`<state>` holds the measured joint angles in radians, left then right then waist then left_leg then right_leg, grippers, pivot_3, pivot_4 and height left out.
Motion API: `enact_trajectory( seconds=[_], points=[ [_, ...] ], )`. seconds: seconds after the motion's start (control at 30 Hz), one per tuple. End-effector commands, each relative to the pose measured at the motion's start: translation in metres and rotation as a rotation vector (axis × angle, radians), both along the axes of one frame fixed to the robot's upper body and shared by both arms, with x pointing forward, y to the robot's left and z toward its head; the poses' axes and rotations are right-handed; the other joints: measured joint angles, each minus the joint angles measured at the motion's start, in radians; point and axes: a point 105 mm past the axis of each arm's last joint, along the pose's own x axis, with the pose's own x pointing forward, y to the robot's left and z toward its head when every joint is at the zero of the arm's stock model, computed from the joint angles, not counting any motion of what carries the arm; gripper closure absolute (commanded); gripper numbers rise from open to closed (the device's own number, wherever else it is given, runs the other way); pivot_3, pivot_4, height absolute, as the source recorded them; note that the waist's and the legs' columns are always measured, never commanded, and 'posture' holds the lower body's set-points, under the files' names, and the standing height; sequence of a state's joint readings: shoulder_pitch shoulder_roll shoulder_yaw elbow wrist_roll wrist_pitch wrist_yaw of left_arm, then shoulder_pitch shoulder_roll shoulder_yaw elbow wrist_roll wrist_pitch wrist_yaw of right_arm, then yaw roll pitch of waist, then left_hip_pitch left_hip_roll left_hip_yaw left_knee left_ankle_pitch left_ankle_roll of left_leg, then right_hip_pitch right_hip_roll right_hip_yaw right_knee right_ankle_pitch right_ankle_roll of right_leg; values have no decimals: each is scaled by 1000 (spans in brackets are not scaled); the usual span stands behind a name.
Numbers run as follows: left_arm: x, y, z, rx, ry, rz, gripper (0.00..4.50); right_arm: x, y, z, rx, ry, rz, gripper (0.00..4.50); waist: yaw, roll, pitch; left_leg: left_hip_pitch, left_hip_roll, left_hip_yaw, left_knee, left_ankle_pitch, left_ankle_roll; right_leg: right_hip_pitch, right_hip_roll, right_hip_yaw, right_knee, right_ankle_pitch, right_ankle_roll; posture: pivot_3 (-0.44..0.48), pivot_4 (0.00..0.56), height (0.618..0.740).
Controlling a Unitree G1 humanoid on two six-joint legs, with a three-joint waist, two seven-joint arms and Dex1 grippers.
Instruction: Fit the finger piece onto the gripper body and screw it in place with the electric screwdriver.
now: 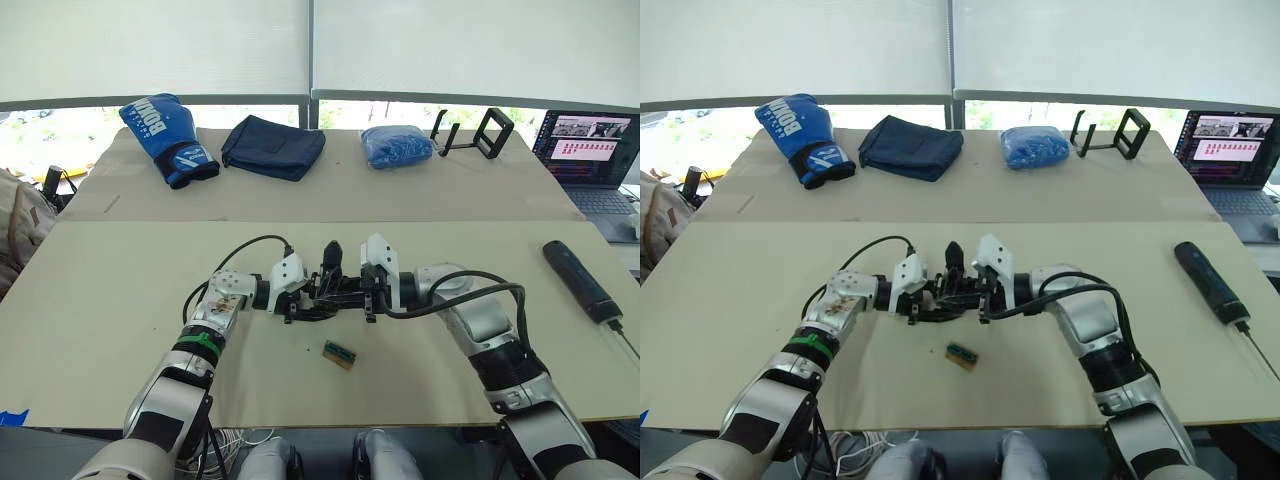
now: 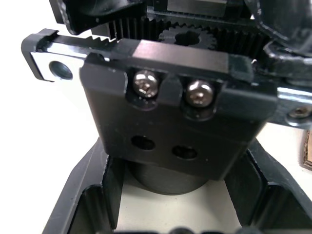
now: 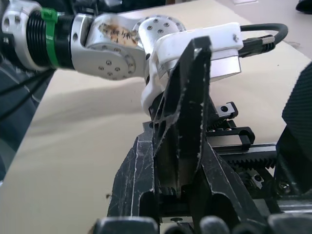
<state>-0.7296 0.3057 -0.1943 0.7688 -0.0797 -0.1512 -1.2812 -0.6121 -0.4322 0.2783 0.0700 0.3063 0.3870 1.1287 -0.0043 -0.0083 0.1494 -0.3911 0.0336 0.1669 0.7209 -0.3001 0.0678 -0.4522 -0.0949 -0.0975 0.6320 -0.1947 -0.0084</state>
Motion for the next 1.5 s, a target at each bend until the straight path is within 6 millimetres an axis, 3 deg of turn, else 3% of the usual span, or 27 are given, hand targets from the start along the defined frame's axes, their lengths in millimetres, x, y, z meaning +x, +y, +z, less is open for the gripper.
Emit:
enact_trajectory(
  seconds=[0.03, 0.43, 0.67, 0.83, 1.5],
  points=[
    [-5, -1, -1, 1, 8, -25, 2177, 4, -10, -11, -73, 29, -47, 4118, 0, 0, 0, 0, 0, 0, 0, 0, 0, 0, 0, 0, 0, 0, 0, 0, 150, 740],
    [-7, 0, -3, 3, 12, -23, 2177, -2, -5, 6, -66, 16, -9, 4119, -1, 0, 0, 0, 0, 0, 0, 0, 0, 0, 0, 0, 0, 0, 0, 0, 150, 740],
    [-6, 1, -2, 6, 9, -18, 2177, -2, -1, 35, 62, -33, 8, 4120, -2, 0, 0, 0, 0, 0, 0, 0, 0, 0, 0, 0, 0, 0, 0, 0, 150, 740],
    [-6, 1, -4, 8, 11, -17, 2177, -3, -4, 45, 80, -78, 20, 4120, -5, 0, 0, 0, 0, 0, 0, 0, 0, 0, 0, 0, 0, 0, 0, 0, 150, 740],
    [-7, 0, -5, 10, 15, -17, 2177, -2, 6, 16, 27, -4, 1, 4120, -6, 0, 0, 0, 0, 0, 0, 0, 0, 0, 0, 0, 0, 0, 0, 0, 150, 740]
  ],
)
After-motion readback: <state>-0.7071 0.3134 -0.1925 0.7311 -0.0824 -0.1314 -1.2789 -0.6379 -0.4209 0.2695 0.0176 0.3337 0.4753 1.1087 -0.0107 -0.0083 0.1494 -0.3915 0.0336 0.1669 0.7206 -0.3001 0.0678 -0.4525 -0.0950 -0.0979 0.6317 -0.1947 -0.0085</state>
